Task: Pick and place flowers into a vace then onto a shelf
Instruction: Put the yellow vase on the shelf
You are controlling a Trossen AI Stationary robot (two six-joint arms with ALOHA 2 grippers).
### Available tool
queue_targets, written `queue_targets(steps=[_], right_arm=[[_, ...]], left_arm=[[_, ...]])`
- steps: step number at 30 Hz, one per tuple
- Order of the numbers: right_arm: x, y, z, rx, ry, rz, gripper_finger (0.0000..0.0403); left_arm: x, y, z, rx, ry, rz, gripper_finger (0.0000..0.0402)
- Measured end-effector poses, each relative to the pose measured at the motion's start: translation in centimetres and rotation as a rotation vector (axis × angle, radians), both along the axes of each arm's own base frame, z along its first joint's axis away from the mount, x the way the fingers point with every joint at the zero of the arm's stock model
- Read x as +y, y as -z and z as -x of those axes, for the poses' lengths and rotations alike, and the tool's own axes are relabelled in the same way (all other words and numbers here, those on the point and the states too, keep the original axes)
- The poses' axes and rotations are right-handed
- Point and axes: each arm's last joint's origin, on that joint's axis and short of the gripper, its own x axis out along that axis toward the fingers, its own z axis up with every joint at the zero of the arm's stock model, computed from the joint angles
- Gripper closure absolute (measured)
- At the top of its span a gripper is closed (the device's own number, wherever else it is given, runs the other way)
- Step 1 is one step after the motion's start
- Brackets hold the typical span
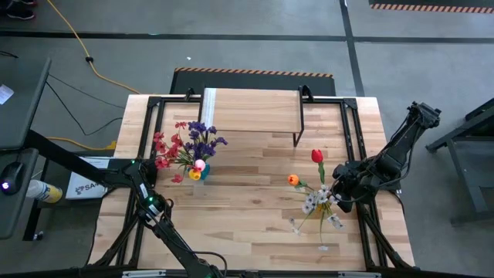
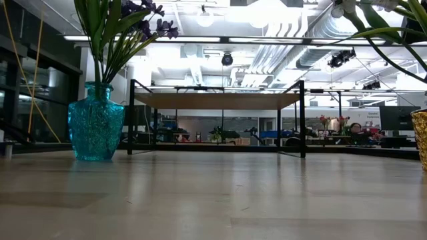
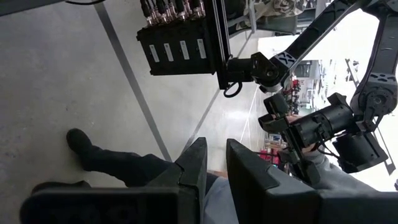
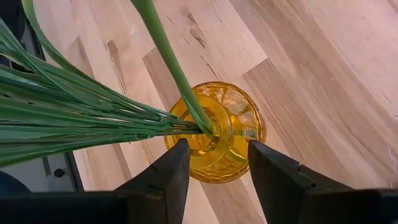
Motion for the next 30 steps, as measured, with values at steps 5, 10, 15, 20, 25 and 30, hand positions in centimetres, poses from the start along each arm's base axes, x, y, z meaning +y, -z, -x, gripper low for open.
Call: queue_targets(steps=[5, 10, 15, 20, 25, 30], right_arm=[[0.1, -0.07, -0.1, -0.01, 0.0, -0.011, 0.0244], [0.41, 0.14, -0.37, 0.0, -0.005, -0.003, 0.0248], [0.64, 0.49, -0.59, 0.023, -0.006, 0.02, 0.0246], [0.75, 0.64, -0.69, 0.033, -0.006, 0.029, 0.0246], [0.86, 0.73, -0.81, 0.033, -0.004, 0.035, 0.0253], [0.89, 0.78, -0.87, 0.03, 0.001, 0.045, 0.0252]], left_arm=[[0.0, 0.0, 0.0, 0.0, 0.0, 0.0, 0.0307], [0.0, 0.0, 0.0, 0.0, 0.0, 0.0, 0.0307], [0.0, 0.0, 0.0, 0.0, 0.0, 0.0, 0.0307], [0.0, 0.0, 0.0, 0.0, 0.0, 0.0, 0.0307], [0.0, 0.0, 0.0, 0.0, 0.001, 0.0, 0.0307], [-0.03, 0.0, 0.01, 0.003, 0.01, 0.003, 0.0307]])
